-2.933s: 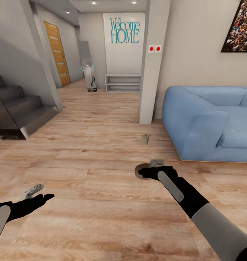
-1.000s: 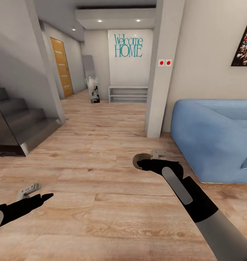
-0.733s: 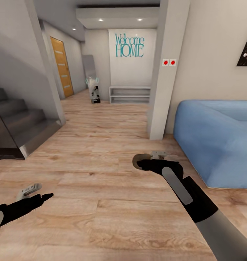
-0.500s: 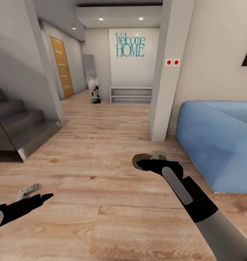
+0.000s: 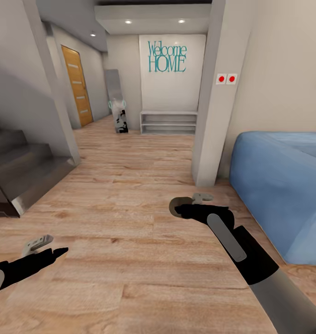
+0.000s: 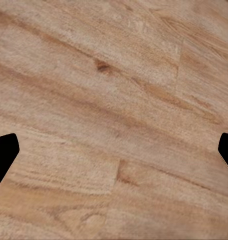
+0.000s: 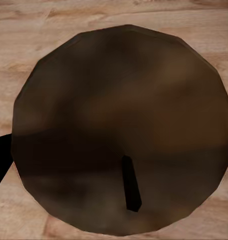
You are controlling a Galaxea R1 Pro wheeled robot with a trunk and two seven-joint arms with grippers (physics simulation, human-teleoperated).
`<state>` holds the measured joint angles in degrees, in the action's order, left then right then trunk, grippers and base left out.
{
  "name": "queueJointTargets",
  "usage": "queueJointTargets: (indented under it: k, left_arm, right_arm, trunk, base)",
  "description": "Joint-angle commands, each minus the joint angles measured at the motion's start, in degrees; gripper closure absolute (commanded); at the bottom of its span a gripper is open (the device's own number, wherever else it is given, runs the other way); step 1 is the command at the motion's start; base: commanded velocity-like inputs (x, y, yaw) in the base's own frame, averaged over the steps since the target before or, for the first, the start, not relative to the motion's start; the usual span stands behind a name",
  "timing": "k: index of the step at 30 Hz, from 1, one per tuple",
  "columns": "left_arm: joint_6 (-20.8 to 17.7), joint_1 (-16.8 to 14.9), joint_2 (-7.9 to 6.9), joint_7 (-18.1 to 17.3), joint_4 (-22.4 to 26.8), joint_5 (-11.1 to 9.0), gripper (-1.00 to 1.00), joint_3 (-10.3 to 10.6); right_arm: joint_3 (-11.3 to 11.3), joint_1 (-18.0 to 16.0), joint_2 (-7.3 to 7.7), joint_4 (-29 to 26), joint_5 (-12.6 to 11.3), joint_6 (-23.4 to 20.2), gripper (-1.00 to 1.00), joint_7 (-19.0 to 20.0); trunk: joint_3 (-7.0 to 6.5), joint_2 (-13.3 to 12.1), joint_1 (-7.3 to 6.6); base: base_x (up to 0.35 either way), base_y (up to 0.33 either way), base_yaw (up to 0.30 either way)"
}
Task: Place each of the two pumpkins and all three candles from the living room inside a cabinet in the living room (use any cabinet), then make sure every cabinet is closed, and position the cauldron so it is next to a table in the living room.
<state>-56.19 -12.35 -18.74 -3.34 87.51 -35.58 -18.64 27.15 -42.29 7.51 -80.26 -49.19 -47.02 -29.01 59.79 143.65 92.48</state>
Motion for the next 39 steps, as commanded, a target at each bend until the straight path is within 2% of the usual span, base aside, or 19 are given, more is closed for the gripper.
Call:
queueJointTargets:
  k: [1, 15, 30, 39]
  left_arm:
    - [-0.3, 0.0, 0.01, -0.4, 0.0, 0.2, -1.0, -0.1]
    - [-0.3, 0.0, 0.02, -0.4, -0.1, 0.2, -1.0, -0.1]
    - [-0.3, 0.0, 0.01, -0.4, -0.1, 0.2, -1.0, -0.1]
    - [-0.3, 0.0, -0.07, -0.4, -0.2, 0.2, -1.0, -0.1]
  right_arm:
    - [0.2, -0.1, 0.05, -0.1, -0.5, 0.0, 1.0, -0.7]
    - [0.2, -0.1, 0.05, -0.1, -0.6, 0.1, 1.0, -0.8]
    - [0.2, -0.1, 0.05, -0.1, -0.3, 0.1, 1.0, -0.6]
    - [0.0, -0.1, 0.07, 0.1, -0.8, -0.5, 1.0, -0.1]
  trunk:
    - [0.06, 0.0, 0.02]
    - [0.06, 0.0, 0.02]
    - [0.06, 0.0, 0.02]
    - [0.06, 0.0, 0.02]
  base:
    - [0.338, 0.0, 0.0]
    - [0.338, 0.002, 0.0]
    - [0.338, 0.079, -0.001]
    - [0.304, 0.18, -0.23]
